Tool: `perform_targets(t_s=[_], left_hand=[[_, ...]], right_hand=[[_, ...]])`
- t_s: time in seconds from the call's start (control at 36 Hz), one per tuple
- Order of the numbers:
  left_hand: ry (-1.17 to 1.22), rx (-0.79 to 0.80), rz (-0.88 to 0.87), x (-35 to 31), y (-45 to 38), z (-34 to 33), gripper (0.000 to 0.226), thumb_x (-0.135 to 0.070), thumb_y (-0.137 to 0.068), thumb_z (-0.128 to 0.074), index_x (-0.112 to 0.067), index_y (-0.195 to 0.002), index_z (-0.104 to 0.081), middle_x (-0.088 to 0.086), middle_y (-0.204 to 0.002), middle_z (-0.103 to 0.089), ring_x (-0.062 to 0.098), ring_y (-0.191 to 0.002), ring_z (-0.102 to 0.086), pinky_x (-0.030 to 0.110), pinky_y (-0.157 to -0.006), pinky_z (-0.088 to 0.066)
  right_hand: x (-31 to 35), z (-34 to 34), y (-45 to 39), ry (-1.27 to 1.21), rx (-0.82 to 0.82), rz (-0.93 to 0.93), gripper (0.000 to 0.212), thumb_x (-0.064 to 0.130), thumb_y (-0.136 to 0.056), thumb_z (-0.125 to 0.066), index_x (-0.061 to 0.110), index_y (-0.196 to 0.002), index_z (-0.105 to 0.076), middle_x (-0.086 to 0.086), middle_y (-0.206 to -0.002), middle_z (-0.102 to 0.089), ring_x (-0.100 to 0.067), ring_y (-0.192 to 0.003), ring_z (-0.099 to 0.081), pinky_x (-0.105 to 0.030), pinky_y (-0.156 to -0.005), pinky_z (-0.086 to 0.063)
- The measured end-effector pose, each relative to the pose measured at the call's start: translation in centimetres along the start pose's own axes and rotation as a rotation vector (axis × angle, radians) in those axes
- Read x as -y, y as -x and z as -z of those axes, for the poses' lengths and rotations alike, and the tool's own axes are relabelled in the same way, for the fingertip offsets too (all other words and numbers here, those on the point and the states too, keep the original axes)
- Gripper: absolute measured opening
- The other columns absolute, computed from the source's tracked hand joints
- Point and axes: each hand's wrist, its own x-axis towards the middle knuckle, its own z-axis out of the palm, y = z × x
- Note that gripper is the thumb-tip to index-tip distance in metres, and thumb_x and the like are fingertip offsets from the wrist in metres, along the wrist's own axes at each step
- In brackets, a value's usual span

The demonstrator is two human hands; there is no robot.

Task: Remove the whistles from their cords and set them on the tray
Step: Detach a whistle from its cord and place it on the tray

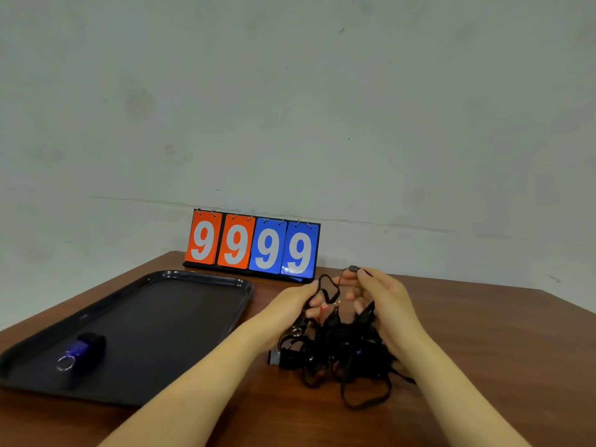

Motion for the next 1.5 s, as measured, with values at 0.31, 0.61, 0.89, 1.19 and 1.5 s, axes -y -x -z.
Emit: perform_targets(t_s=[0.31,0.61,0.89,1.19,1.5], left_hand=[[-0.119,-0.075,0.049,-1.0,0.1,-1.8,0.044,-0.023,-0.097,-0.048,-0.02,-0.054,-0.041,-0.005,-0.049,-0.04,0.01,-0.047,-0.038,0.026,-0.066,-0.033],[-0.092,-0.209,0.122,-0.9,0.4,-1.7,0.027,-0.023,-0.095,-0.052,-0.013,-0.07,-0.056,-0.007,-0.053,-0.05,0.008,-0.053,-0.044,0.024,-0.07,-0.038],[-0.092,-0.353,0.093,-1.2,0.6,-0.1,0.036,-0.03,-0.099,-0.046,-0.017,-0.065,-0.046,-0.005,-0.06,-0.047,0.008,-0.059,-0.043,0.021,-0.065,-0.036],[0.207,0.027,-0.022,-3.1,2.6,1.4,0.03,-0.031,-0.1,-0.045,-0.015,-0.077,-0.055,-0.004,-0.061,-0.044,0.007,-0.051,-0.043,0.015,-0.05,-0.041],[0.03,-0.146,0.004,-2.5,1.8,1.1,0.033,-0.036,-0.1,-0.044,-0.025,-0.093,-0.074,0.0,-0.084,-0.075,0.001,-0.054,-0.057,0.022,-0.061,-0.042]], right_hand=[[-0.6,-0.1,0.0,0.463,-0.088,0.223,0.025,0.016,-0.097,-0.049,0.02,-0.087,-0.072,0.008,-0.066,-0.066,0.002,-0.056,-0.057,-0.01,-0.056,-0.044],[0.7,0.0,0.2,-0.278,0.094,0.088,0.022,0.008,-0.095,-0.047,0.0,-0.097,-0.068,-0.014,-0.094,-0.073,-0.025,-0.086,-0.071,-0.021,-0.059,-0.053],[0.6,2.2,-1.2,-0.313,-0.222,0.184,0.025,0.012,-0.101,-0.041,0.008,-0.103,-0.066,-0.004,-0.096,-0.072,-0.019,-0.094,-0.069,-0.027,-0.071,-0.054],[-2.4,0.4,-0.1,0.767,0.169,0.151,0.041,0.023,-0.095,-0.048,0.035,-0.134,-0.052,0.024,-0.128,-0.048,0.004,-0.122,-0.042,-0.024,-0.105,-0.035],[-1.4,0.5,-1.3,-0.138,-0.028,-0.045,0.036,0.011,-0.1,-0.033,0.014,-0.064,-0.036,0.002,-0.047,-0.031,-0.016,-0.046,-0.03,-0.029,-0.051,-0.026]])
